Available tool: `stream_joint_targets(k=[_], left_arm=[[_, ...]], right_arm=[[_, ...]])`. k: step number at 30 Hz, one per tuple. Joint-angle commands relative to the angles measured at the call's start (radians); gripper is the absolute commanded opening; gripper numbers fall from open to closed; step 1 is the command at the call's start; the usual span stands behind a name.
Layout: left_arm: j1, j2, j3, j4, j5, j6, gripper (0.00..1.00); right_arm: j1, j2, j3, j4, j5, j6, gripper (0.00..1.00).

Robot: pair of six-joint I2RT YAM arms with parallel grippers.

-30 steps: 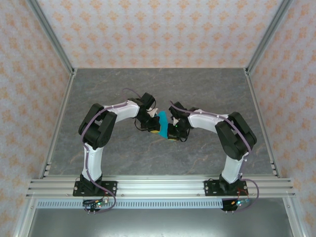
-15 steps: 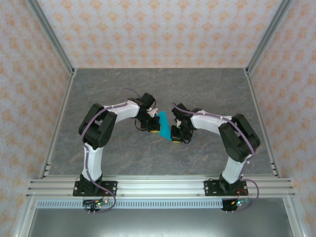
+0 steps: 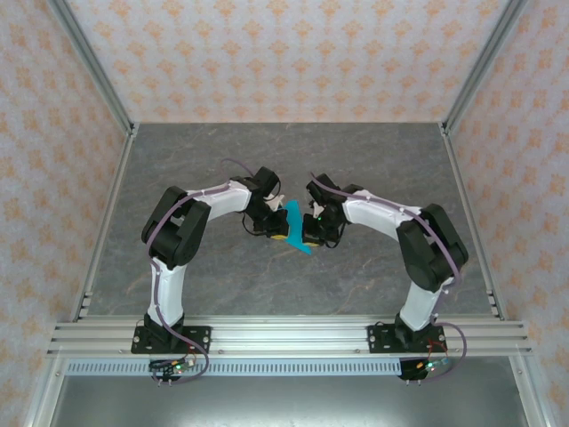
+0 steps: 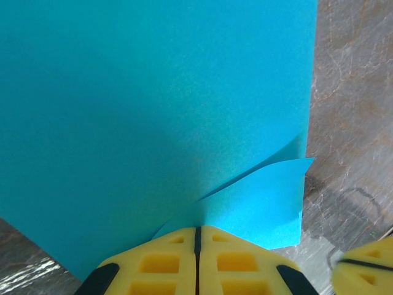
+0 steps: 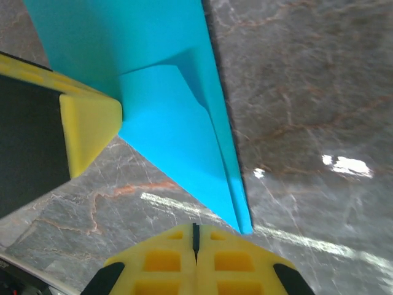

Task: Fold a paper plane with a square sheet of paper (fold left side to right side)
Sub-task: Third fold the triangle at the center of the table.

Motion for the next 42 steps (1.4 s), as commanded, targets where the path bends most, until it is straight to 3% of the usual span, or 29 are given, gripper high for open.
stream_joint_targets(k=[1,9,20,32,42], left_arm=[[0.008,0.031,-0.010,-0.004,-0.088,-0.006,0.06],[0.005,-0.024,-0.002,-0.004,-0.057,-0.006,0.08],[-0.072,-0.075,0.015,-0.012,0.055,0.017,0.06],[-0.095,0.006,0.051,-0.018,0.047,0.037,0.05],[-0.088,0.032,0.060,-0.069,-0.031,0.066,0.05]], right_arm=[[0.000,0.053,0.018,0.022,-0.031,0.008,0.00],[-0.002,0.090,-0.024,-0.051,0.052,-0.023,0.00],[-0.001,0.126,-0.029,-0.082,0.094,-0.047,0.00],[-0.002,0.137,-0.028,-0.105,0.110,-0.051,0.00],[-0.001,0.146,-0.029,-0.113,0.119,-0.056,0.00]])
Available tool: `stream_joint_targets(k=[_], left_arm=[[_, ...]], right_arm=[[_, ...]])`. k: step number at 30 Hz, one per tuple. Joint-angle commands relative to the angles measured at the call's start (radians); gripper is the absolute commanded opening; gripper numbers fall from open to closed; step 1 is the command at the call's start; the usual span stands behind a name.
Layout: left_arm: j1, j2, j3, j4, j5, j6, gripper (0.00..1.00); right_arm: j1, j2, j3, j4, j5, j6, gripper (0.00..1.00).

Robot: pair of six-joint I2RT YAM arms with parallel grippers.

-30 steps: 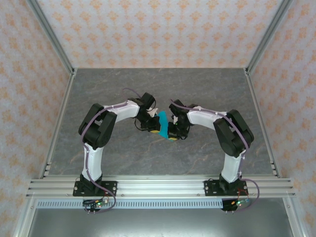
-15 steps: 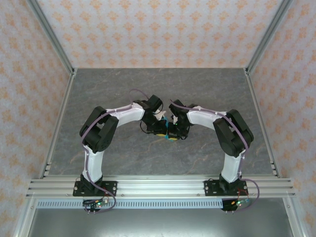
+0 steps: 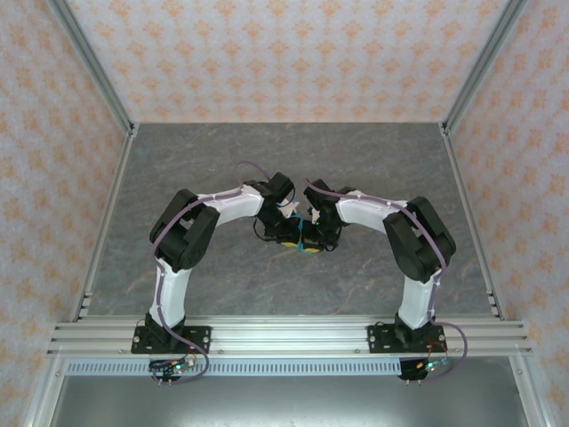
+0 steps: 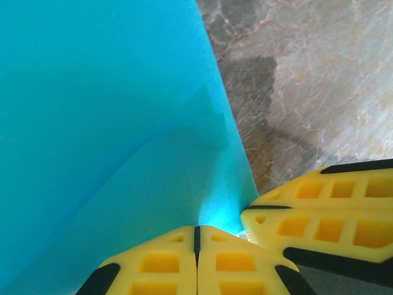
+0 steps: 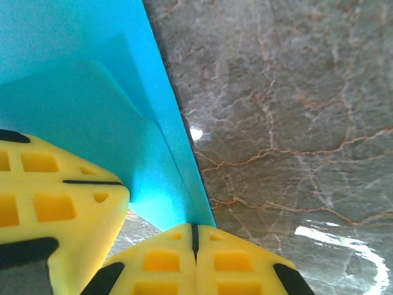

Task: Fold a paper plane with a square sheet of paper (fold left side to right side)
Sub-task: Third fold the triangle at the center of the table.

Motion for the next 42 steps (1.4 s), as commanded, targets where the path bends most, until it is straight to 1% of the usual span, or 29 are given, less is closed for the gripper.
stream_joint_targets(k=[1,6,11,18,23,28,32,36,39,42], left_arm=[[0.013,0.016,0.019,-0.041,-0.048,0.030,0.05],[0.035,0.025,0.016,-0.043,-0.077,0.034,0.05],[0.075,0.024,0.001,-0.047,-0.100,0.044,0.05],[0.129,0.012,-0.017,-0.088,-0.146,0.099,0.05],[0.166,-0.033,-0.072,-0.081,-0.168,0.150,0.05],[0.192,-0.062,-0.099,-0.088,-0.226,0.192,0.05],[0.216,-0.077,-0.095,-0.097,-0.266,0.198,0.05],[0.237,-0.107,-0.090,-0.088,-0.255,0.176,0.08],[0.247,-0.148,-0.099,-0.070,-0.230,0.144,0.13],[0.256,-0.225,-0.123,-0.033,-0.191,0.085,0.19]], right_arm=[[-0.001,0.062,-0.031,-0.092,0.112,-0.017,0.00],[-0.002,0.068,-0.032,-0.107,0.129,-0.026,0.00],[-0.001,0.073,-0.038,-0.117,0.144,-0.033,0.00],[-0.002,0.075,-0.045,-0.118,0.153,-0.036,0.00],[-0.001,0.073,-0.043,-0.120,0.163,-0.036,0.00],[-0.002,0.074,-0.037,-0.123,0.166,-0.037,0.00],[-0.002,0.073,-0.037,-0.120,0.167,-0.041,0.00],[-0.002,0.048,-0.040,-0.084,0.149,-0.042,0.00],[-0.002,0.003,-0.034,-0.040,0.132,-0.054,0.00],[-0.002,-0.064,-0.024,0.010,0.136,-0.067,0.00]])
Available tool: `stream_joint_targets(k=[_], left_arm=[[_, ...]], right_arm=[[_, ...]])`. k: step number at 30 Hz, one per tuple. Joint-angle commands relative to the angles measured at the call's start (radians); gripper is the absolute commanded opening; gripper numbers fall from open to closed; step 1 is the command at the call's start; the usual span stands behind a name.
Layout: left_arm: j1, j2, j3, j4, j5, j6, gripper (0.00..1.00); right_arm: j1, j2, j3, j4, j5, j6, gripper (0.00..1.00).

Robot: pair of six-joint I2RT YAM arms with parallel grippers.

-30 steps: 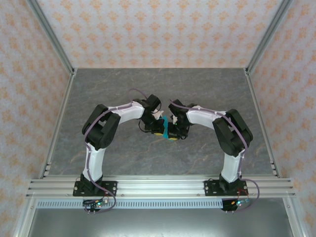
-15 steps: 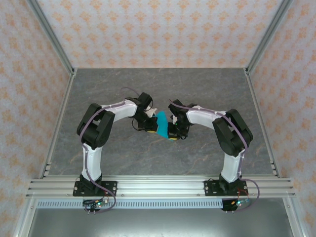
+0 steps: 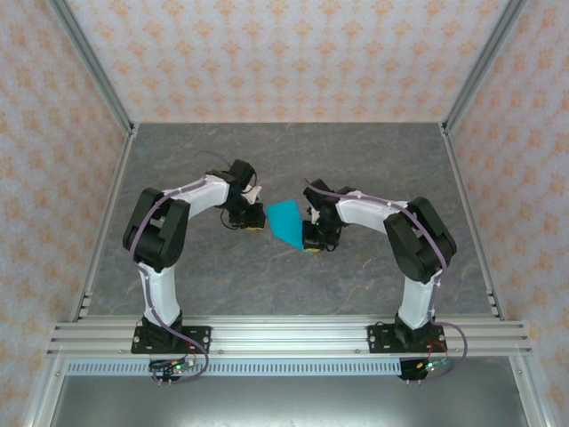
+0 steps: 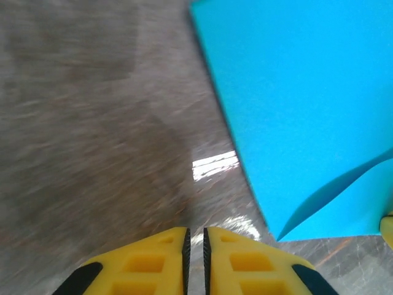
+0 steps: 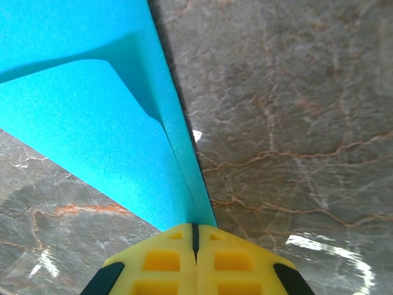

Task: Fold a paper plane with a square sheet of paper (fold left side to right side)
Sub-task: Third fold the triangle at the center of the table, then fourth fold the wing at the center of the table.

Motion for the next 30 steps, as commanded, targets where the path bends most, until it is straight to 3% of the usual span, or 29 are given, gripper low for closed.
stream_joint_targets(k=[1,7,13,17,22,30], left_arm=[[0.011,-0.109,-0.031,0.024,-0.016,-0.073,0.22],[0.011,-0.149,-0.125,0.186,0.118,-0.287,0.39],[0.006,-0.087,-0.134,0.263,0.172,-0.394,0.48],[-0.010,-0.051,-0.125,0.294,0.187,-0.426,0.50],[-0.015,-0.052,-0.121,0.280,0.177,-0.420,0.51],[-0.017,-0.052,-0.132,0.278,0.176,-0.423,0.52]], right_arm=[[-0.004,-0.072,-0.016,0.017,0.113,-0.034,0.03],[0.000,-0.202,-0.028,0.047,0.201,-0.120,0.21],[0.060,-0.275,-0.063,0.093,0.237,-0.190,0.31],[0.114,-0.274,-0.069,0.133,0.229,-0.210,0.38],[0.113,-0.207,-0.044,0.157,0.259,-0.218,0.48],[0.075,-0.110,0.019,0.161,0.197,-0.339,0.52]])
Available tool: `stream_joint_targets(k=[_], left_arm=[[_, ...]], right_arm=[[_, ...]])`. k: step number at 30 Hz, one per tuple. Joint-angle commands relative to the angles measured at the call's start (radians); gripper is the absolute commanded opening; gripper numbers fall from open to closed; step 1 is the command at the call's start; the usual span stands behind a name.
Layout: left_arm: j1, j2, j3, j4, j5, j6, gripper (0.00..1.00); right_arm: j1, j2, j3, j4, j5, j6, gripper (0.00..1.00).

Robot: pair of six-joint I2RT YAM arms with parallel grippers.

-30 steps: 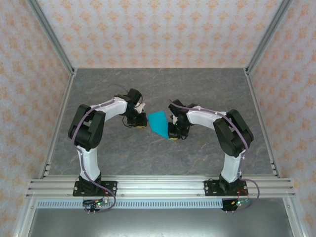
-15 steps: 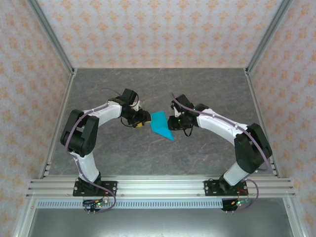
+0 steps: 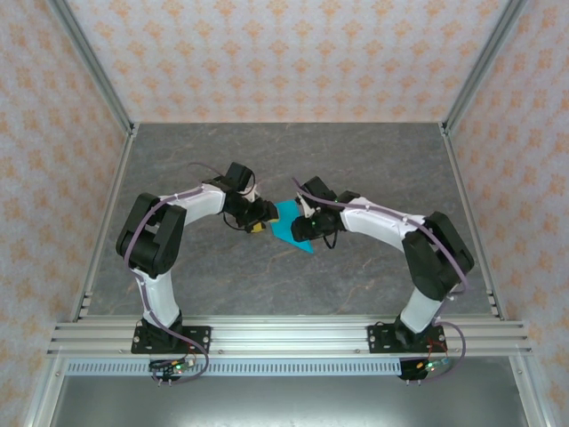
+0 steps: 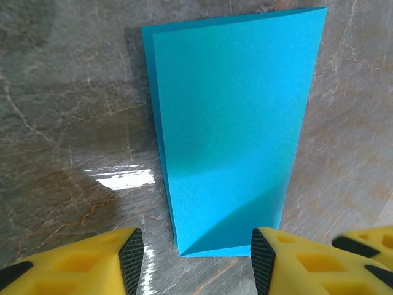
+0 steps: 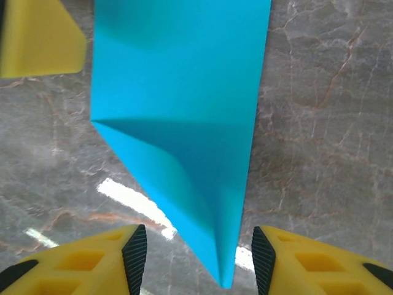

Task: Fold a paper plane with a square sheet of paper (fold left side to right side)
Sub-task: Fourth fold the wing at the center of the table.

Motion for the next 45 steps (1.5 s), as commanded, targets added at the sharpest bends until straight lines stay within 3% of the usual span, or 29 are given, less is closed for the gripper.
stream_joint_targets(k=[1,5,14,17,28,35,41,45], left_arm=[[-0.004,-0.006,-0.008,0.009,0.009,-0.014,0.52],[-0.006,-0.007,-0.004,0.008,0.009,-0.014,0.53],[-0.022,0.007,0.010,0.003,0.014,-0.015,0.54],[-0.025,0.007,0.013,0.003,0.014,-0.016,0.54],[-0.058,0.053,0.058,0.016,0.024,-0.034,0.52],[-0.075,0.070,0.094,0.014,0.022,-0.041,0.40],[-0.077,0.055,0.106,0.011,0.018,-0.049,0.36],[-0.079,0.046,0.112,0.008,0.015,-0.053,0.36]], right_arm=[[-0.006,0.044,0.054,0.015,-0.023,-0.071,0.52],[-0.015,0.083,0.081,0.024,-0.021,-0.074,0.46],[-0.027,0.102,0.092,0.010,0.003,-0.089,0.17],[-0.030,0.099,0.090,0.006,0.027,-0.089,0.12],[-0.034,0.104,0.088,0.002,0.018,-0.087,0.12],[-0.034,0.097,0.084,0.000,0.024,-0.086,0.13],[-0.034,0.002,0.064,-0.016,0.101,-0.087,0.40],[-0.025,-0.092,0.034,-0.030,0.149,-0.085,0.46]])
